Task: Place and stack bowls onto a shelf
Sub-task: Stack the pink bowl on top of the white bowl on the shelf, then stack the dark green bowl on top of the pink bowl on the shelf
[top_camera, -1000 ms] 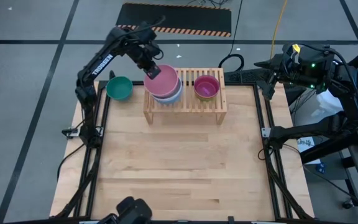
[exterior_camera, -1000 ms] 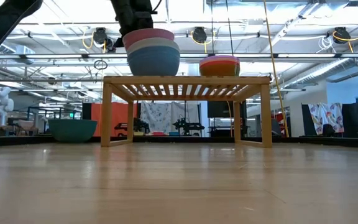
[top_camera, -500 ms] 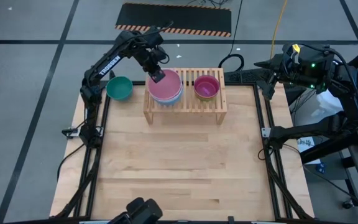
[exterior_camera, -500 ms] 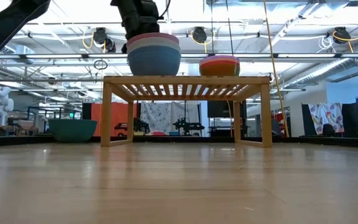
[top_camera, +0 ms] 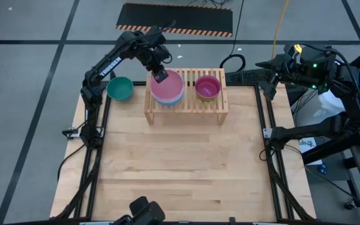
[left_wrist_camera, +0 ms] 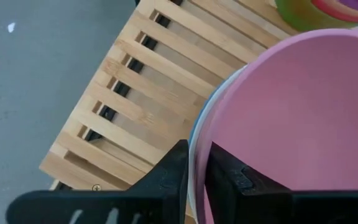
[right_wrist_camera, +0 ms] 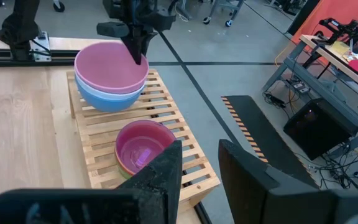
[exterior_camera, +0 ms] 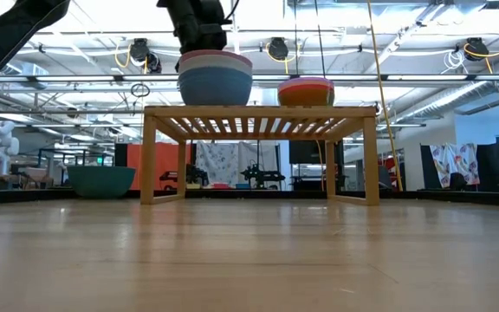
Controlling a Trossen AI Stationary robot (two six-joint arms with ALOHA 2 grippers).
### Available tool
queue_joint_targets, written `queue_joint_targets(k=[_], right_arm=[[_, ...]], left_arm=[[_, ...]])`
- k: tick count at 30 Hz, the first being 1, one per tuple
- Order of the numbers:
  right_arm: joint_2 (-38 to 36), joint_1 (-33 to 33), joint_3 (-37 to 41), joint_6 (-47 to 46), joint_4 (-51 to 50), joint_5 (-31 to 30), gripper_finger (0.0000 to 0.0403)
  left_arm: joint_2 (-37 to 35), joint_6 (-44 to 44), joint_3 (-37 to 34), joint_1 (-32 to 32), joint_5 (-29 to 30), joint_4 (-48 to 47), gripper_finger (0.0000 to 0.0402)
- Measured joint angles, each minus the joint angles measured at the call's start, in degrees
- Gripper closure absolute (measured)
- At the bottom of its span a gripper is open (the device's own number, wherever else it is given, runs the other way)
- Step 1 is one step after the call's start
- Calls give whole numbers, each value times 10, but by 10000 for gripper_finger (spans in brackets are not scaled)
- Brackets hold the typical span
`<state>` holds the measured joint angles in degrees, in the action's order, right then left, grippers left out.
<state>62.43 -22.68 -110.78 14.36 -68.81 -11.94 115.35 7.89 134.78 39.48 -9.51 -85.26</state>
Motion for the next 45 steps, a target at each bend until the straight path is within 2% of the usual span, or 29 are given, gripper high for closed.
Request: queue_joint_targets(k=[11,21,25,27,31,37,45], right_arm=[[0,0,0,0,0,0,303],[0,0,0,23,0,0,303],[0,0,0,28,0,0,303],[0,0,0,29,0,0,303],[0,0,0,28,0,0,303],[0,0,0,28,1,0,303],[0,0,0,28,20,0,303]], left_arm=[[-26,-9,0,-7,11,-1,347],[-118,2,0,-15,16,14,346],[-153,39,0,-25,104,-51,346],[-170,35,-10,-32,152,-44,346],[-197,11,-20,-28,162,-46,346],[-218,-143,-78,-2,221,-47,346],[-207,-181,-230,37,235,-45,346]])
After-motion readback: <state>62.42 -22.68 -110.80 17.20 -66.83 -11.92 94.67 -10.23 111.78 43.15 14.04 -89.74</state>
